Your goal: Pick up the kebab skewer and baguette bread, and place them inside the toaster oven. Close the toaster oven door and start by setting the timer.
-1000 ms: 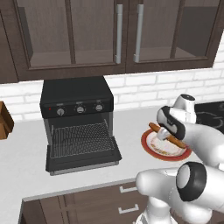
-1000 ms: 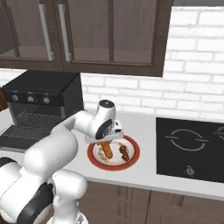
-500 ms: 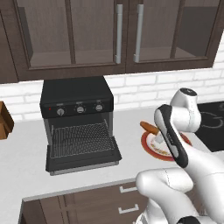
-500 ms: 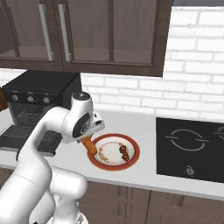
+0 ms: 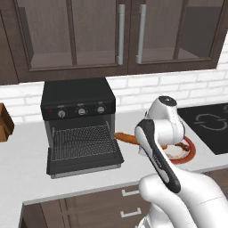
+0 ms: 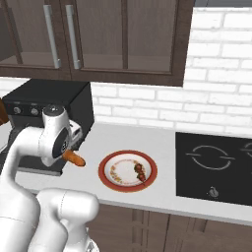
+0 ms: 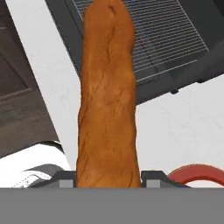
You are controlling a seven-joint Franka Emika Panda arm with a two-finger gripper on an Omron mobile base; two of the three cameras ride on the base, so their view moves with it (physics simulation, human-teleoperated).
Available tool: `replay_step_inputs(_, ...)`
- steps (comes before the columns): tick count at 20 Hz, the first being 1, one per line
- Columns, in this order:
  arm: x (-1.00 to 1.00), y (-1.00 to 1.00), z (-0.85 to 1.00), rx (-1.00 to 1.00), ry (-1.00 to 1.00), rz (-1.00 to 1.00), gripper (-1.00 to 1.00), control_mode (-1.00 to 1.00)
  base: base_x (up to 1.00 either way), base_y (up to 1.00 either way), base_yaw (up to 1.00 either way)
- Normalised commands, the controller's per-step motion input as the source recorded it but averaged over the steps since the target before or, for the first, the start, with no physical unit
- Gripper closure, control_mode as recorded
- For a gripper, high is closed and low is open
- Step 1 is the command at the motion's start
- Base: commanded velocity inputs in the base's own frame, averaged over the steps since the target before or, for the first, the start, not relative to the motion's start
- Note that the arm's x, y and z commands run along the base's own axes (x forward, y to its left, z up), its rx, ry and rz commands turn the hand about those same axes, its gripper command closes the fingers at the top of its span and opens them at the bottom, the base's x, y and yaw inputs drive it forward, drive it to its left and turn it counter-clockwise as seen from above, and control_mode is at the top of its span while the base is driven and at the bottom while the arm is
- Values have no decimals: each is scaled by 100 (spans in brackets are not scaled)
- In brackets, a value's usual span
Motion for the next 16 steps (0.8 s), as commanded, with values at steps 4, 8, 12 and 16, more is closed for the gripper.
replay_step_inputs(4,-13,97,29,-17,0,23,100,-100,0,0,0)
replay_step_inputs(8,0,98,29,-25,0,11,100,-100,0,0,0)
replay_step_inputs(12,0,96,25,-24,0,14,100,-100,0,0,0)
replay_step_inputs(16,1,85,16,-19,-6,16,100,-100,0,0,0)
